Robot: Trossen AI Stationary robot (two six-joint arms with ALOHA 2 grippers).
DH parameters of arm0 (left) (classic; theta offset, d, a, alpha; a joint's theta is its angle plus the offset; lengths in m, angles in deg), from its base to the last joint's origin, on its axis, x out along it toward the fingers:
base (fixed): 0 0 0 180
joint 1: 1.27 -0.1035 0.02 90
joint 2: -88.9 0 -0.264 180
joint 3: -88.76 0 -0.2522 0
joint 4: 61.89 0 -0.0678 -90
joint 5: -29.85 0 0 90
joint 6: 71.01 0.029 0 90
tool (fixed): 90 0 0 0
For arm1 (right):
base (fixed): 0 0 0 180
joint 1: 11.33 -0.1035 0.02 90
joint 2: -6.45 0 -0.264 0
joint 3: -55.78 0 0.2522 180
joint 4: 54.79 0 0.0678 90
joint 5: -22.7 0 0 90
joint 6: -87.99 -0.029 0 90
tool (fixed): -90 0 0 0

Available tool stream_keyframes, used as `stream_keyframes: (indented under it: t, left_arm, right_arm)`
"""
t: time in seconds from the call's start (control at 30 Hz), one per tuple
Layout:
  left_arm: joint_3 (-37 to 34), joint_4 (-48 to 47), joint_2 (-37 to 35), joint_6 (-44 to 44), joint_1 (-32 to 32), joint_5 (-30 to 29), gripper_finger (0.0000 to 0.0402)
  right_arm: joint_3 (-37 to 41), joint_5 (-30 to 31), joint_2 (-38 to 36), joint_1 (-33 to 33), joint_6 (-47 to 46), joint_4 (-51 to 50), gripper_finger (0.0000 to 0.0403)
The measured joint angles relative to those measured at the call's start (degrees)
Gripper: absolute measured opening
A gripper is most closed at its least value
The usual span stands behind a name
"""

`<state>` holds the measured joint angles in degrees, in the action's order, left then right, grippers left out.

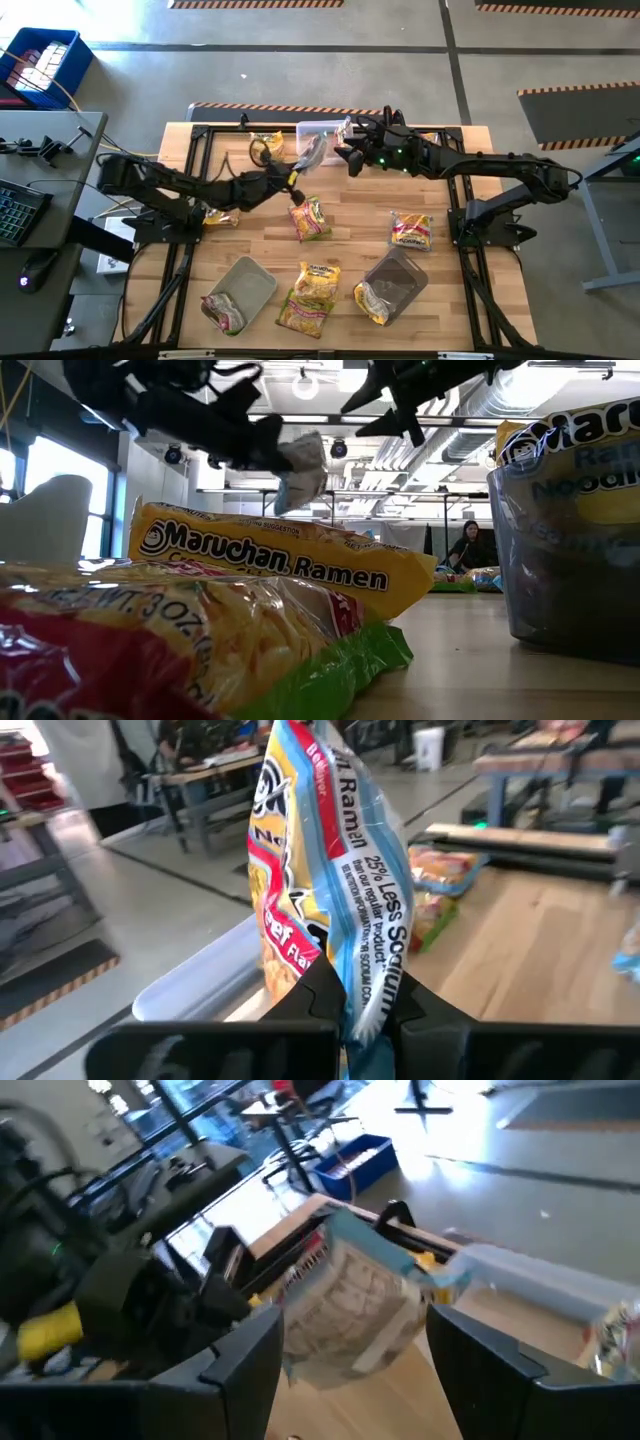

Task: Sort Maruchan noodles
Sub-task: Put the light blue noodle pack into the transparent bin

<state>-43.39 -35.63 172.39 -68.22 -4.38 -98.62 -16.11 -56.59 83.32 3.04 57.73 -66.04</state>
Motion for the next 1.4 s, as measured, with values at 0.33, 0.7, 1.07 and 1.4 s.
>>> stream_keyframes:
  t: [0.33,0.7,1.07,1.4]
  left_arm:
    - [12.2,-0.5,13.3,7.5,2.7,-10.1,0.0000]
    - [20.4,-5.3,19.3,13.5,5.1,-18.2,0.0000]
    - [23.2,-5.9,21.9,13.4,6.1,-17.8,0.0000]
    - [23.3,-5.6,21.8,13.3,6.2,-17.9,0.0000]
  right_arm:
    - [0.0,-1.8,6.9,0.8,-20.6,-1.1,0.0232]
    - [0.0,-4.6,7.7,1.0,-39.2,-0.6,0.0232]
    - [0.1,-2.7,8.3,0.6,-41.6,-3.8,0.0232]
    - [0.1,-2.7,8.3,0.7,-33.7,-3.4,0.0165]
